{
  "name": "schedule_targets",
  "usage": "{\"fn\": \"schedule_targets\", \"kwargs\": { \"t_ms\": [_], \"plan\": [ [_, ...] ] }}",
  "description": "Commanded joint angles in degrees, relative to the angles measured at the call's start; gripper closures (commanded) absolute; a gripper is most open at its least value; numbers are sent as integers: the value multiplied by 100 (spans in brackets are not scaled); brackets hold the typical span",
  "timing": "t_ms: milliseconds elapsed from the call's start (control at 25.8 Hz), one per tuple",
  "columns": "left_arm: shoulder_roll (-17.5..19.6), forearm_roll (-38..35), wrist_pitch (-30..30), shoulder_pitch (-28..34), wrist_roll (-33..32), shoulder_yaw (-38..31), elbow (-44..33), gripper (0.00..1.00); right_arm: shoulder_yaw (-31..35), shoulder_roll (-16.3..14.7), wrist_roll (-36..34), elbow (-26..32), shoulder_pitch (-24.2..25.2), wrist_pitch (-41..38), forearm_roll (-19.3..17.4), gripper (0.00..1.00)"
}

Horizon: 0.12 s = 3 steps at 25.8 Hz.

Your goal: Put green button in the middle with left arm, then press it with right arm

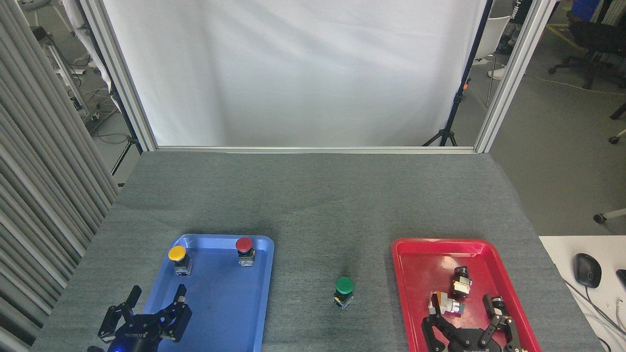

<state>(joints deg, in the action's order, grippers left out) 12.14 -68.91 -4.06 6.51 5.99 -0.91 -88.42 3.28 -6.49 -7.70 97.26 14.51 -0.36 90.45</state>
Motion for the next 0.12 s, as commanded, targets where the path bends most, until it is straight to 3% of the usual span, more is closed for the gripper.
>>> {"fn": "schedule_targets", "kwargs": {
  "t_ms": [0, 78],
  "plan": [
    [-1, 0, 11, 0, -1, 3, 0, 0, 33, 7, -4, 4, 17, -70, -1, 0],
    [-1, 0, 11, 0, -10, 3, 0, 0, 33, 7, 5, 4, 17, -70, -1, 0]
  ]
}}
